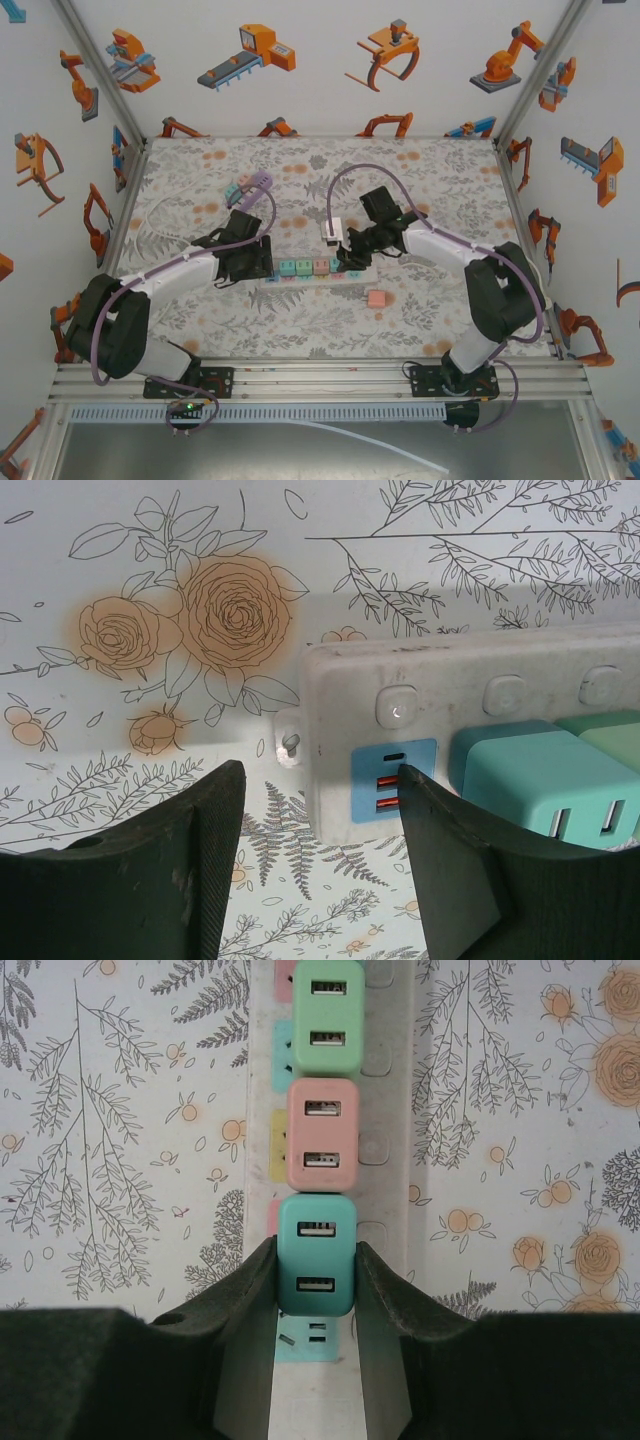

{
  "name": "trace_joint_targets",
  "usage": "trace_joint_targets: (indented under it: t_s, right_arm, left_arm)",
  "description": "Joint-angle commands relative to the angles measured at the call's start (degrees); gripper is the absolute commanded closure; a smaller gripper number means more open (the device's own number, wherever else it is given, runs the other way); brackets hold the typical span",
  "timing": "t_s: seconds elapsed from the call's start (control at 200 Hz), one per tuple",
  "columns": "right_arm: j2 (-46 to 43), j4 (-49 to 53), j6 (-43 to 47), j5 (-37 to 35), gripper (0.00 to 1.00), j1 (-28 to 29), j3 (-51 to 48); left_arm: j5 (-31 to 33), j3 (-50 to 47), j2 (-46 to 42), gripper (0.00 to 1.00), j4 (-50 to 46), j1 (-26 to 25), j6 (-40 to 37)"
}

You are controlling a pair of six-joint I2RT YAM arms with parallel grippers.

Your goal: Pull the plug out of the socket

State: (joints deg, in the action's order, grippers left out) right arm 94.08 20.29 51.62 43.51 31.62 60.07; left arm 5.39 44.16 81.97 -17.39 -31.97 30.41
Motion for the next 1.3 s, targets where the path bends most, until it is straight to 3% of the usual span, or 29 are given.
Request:
trace_joint_targets:
  t_s: [0.0, 0.34, 0.516, 0.656, 0.806, 1.097, 1.297]
  right_arm:
    - [-3.6, -3.7, -2.2, 5.3, 0.92, 0.2, 1.5]
    - [-13.1, -13.3, -14.2, 2.5, 0.91, -0.3, -5.7]
    - [-19.5, -22.1, -31.6, -0.9, 0.92, -0.3, -9.3]
    - [-25.5, -32.0, -52.0, -10.1, 0.93, -0.2, -13.7]
    - [-31.4, -31.6, -67.8, -18.6, 0.97, 0.3, -15.4]
    - [-43.1, -31.6, -87.1, -38.0, 0.98, 5.7, -25.3]
    - [-47.7, -35.5, -97.6, -54.7, 0.99, 15.7, -34.6]
  left_arm:
    - [5.9, -2.0, 2.4, 0.41, -3.2, -0.4, -0.4]
    - [4.7, 0.4, -3.7, 0.38, -4.9, -0.5, -0.6]
    - [4.5, 3.1, -8.2, 0.35, -6.3, -0.5, -2.0]
    - [-1.9, 3.0, -14.0, 0.32, -3.7, -0.6, -5.6]
    - [-14.8, 1.4, -21.7, 0.24, 0.6, -1.4, -12.5]
    - [-30.0, 1.1, -30.8, 0.14, 1.8, -9.5, -26.2]
    - [-35.3, 0.5, -33.0, 0.07, 1.3, -13.2, -31.8]
